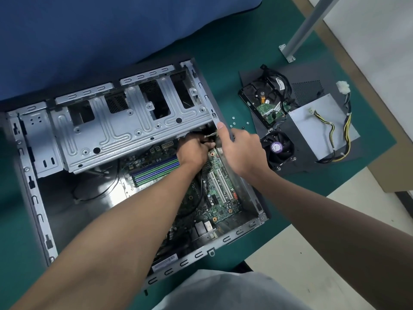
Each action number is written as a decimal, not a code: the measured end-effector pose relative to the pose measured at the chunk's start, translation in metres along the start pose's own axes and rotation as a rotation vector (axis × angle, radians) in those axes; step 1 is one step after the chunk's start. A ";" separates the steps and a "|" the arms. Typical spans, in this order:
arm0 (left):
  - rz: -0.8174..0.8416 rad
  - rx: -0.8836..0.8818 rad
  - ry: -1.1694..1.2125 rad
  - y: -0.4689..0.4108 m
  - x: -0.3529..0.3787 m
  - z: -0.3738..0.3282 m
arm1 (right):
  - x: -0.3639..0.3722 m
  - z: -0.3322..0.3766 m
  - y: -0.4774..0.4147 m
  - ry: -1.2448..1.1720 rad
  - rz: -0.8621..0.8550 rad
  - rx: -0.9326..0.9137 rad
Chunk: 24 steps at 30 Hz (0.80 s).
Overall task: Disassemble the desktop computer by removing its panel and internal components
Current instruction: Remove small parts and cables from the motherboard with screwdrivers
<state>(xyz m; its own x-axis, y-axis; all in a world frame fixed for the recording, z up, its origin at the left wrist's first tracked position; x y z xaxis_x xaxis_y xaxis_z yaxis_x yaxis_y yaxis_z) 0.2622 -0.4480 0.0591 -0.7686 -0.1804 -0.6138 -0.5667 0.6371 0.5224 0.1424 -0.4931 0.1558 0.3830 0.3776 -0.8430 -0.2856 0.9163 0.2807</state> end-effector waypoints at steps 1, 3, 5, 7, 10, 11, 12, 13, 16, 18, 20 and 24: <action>-0.010 -0.013 0.030 0.001 0.001 0.001 | 0.000 0.000 0.000 -0.003 0.001 0.002; 0.004 0.002 0.110 0.005 0.005 0.002 | 0.000 -0.001 0.000 -0.004 0.006 0.005; 0.003 0.062 0.149 0.008 0.005 0.001 | 0.000 -0.001 0.001 -0.001 0.010 0.006; 0.004 0.126 0.106 0.007 0.003 0.000 | 0.000 0.000 0.001 -0.001 0.011 0.011; -0.034 0.123 0.119 0.006 0.006 0.001 | 0.000 -0.001 0.002 -0.001 0.007 0.019; -0.060 0.086 0.159 0.006 0.006 0.003 | 0.000 -0.001 0.002 0.003 0.008 0.023; -0.084 0.054 0.193 0.006 0.006 0.004 | 0.000 -0.001 0.002 0.005 0.011 0.026; -0.101 0.046 0.207 0.007 0.005 0.003 | 0.000 -0.001 0.002 0.005 0.013 0.028; -0.120 0.166 0.160 0.012 0.003 -0.001 | -0.001 0.000 0.003 -0.001 0.015 0.030; -0.115 0.246 0.137 0.016 0.000 -0.003 | 0.000 0.000 0.003 0.003 0.010 0.027; -0.099 0.232 0.133 0.011 -0.003 -0.002 | 0.000 -0.001 0.002 0.011 0.008 0.026; 0.018 0.170 -0.001 -0.004 -0.012 -0.010 | 0.001 0.001 0.002 0.011 0.007 0.020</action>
<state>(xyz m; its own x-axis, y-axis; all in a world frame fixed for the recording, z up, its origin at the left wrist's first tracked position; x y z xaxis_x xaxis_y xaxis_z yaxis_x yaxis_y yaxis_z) 0.2705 -0.4556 0.0704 -0.7775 -0.1672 -0.6063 -0.4947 0.7579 0.4254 0.1430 -0.4905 0.1564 0.3709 0.3829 -0.8461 -0.2708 0.9161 0.2958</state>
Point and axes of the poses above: each hand's wrist, its own y-axis away from the middle knuckle, its own x-axis out of the palm, z = x × y, the point moved 6 cm from there along -y, towards the middle knuckle, and after that the axes turned 2 degrees about -z, right-handed, at the moved point
